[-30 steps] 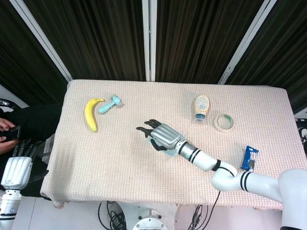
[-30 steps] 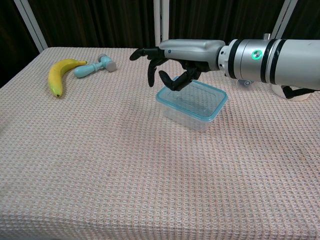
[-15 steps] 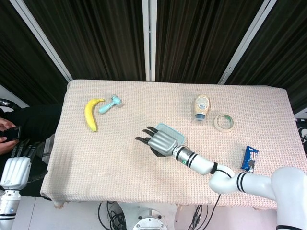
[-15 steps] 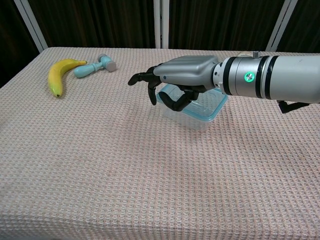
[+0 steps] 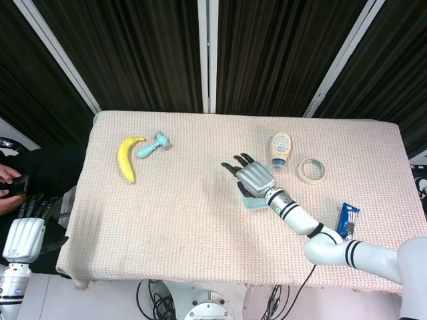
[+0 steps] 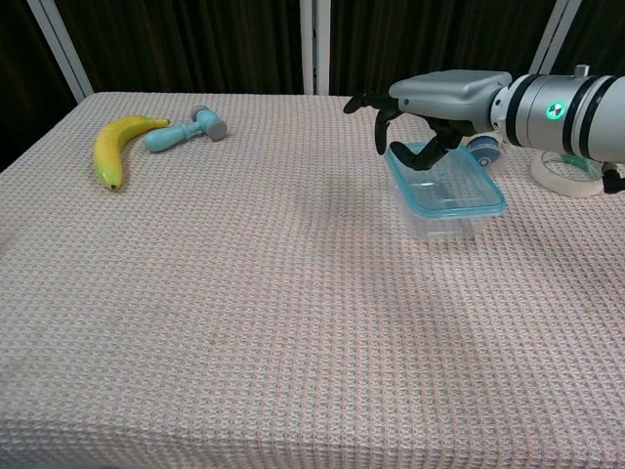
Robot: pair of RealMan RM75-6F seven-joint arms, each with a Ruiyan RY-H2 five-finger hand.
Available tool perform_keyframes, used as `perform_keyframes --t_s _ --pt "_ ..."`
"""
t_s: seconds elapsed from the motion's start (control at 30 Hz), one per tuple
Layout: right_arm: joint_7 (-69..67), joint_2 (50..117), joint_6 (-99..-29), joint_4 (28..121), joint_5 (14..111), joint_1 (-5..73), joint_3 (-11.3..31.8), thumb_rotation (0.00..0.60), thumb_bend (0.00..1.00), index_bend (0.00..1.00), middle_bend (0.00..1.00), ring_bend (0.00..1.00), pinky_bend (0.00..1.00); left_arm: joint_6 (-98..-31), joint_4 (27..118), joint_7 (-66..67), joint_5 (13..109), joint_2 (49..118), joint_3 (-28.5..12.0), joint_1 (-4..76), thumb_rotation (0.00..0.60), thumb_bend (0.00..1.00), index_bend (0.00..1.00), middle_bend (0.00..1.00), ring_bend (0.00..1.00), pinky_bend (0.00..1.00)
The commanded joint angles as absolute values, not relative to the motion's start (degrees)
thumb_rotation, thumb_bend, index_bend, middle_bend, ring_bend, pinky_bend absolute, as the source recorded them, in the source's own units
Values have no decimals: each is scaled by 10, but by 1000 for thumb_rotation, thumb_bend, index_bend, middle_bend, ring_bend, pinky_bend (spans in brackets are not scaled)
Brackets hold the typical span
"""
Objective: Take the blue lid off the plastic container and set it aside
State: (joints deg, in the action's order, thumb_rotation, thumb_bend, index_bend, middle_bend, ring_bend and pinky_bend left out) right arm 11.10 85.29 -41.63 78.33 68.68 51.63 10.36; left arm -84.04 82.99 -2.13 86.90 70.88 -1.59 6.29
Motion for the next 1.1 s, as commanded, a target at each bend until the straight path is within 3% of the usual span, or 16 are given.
perform_keyframes --t_s 0.03,0.13,0.37,0.6,1.1 --pt "48 826 -525 794 760 461 99 600 109 0 100 0 0 -841 831 -20 868 708 -16 62 600 30 160 144 0 0" --pt "29 799 -572 787 783 429 86 600 48 0 15 0 0 -844 833 -19 866 709 -17 60 600 30 160 144 0 0" --pt "75 749 -558 765 749 391 59 600 34 0 0 0 0 -845 840 -9 866 711 -17 60 600 30 160 144 0 0" --pt "70 819 -541 681 763 397 48 600 25 0 0 0 0 -849 861 12 872 707 -18 63 600 30 160 144 0 0" --pt "-52 1005 -644 522 940 453 20 600 1 0 0 0 0 -857 883 27 873 696 -16 58 600 30 160 144 0 0"
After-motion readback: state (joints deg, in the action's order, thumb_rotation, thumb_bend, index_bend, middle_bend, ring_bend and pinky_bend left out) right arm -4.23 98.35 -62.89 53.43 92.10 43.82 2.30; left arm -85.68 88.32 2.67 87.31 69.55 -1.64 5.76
